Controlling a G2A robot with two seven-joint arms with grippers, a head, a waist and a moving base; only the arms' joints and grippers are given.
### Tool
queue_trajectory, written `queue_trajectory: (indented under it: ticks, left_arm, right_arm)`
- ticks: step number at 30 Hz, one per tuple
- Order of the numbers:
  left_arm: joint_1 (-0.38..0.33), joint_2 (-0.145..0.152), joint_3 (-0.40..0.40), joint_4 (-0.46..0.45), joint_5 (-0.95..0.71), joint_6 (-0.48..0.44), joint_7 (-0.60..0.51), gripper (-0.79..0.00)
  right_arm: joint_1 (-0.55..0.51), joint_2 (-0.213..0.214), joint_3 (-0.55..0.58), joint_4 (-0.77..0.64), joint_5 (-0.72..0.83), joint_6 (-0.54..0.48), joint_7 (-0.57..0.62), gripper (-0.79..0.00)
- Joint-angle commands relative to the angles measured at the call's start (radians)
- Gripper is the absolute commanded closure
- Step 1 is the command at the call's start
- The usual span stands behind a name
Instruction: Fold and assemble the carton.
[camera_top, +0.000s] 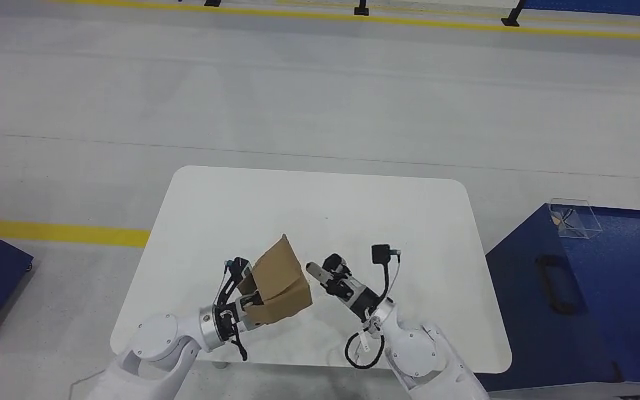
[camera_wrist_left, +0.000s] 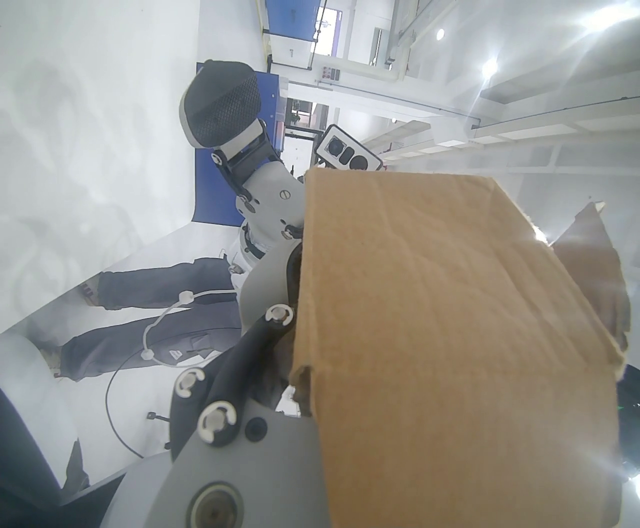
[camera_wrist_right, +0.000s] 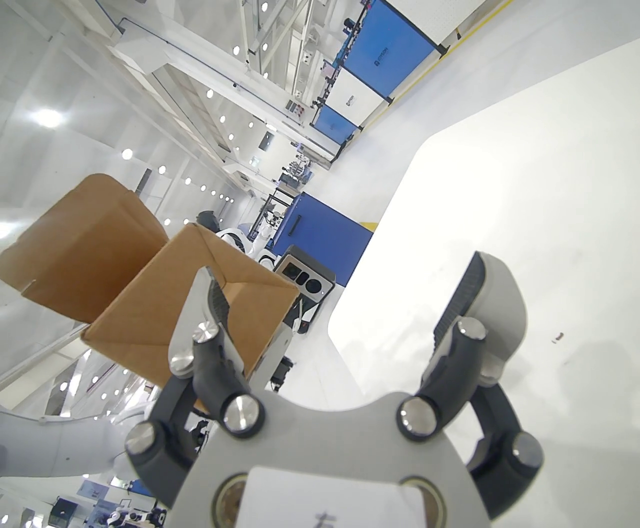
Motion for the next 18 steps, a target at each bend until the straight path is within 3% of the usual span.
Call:
queue_trajectory:
  ticks: [1, 5, 8, 11, 14, 17, 18]
  left_arm:
    - [0.000, 0.000, 0.000, 0.000, 0.000, 0.000, 0.000, 0.000]
    - [0.006, 0.006, -0.033, -0.069, 0.090, 0.069, 0.118, 0.000]
    - [0.041, 0.013, -0.057, -0.210, 0.113, 0.289, 0.222, 0.000]
    - [0.064, 0.007, -0.048, -0.361, 0.052, 0.582, 0.417, 0.000]
    - [0.063, -0.021, -0.021, -0.450, -0.129, 0.787, 0.688, 0.000]
    - [0.053, -0.068, 0.013, -0.452, -0.514, 0.871, 0.983, 0.000]
    - [0.048, -0.082, 0.023, -0.428, -0.637, 0.860, 1.080, 0.000]
  right_arm:
    - [-0.006, 0.001, 0.042, -0.014, 0.073, 0.021, -0.033, -0.785]
    - [-0.031, 0.008, 0.127, -0.041, 0.255, 0.072, 0.008, -0.785]
    - [-0.051, 0.015, 0.186, -0.049, 0.363, 0.091, 0.063, -0.785]
    - [-0.063, 0.020, 0.231, -0.046, 0.421, 0.124, 0.075, -0.785]
    - [-0.063, 0.023, 0.263, -0.043, 0.462, 0.153, 0.091, -0.785]
    - [-0.069, 0.025, 0.278, -0.050, 0.481, 0.160, 0.110, -0.785]
    - [-0.071, 0.026, 0.280, -0.050, 0.485, 0.160, 0.115, -0.785]
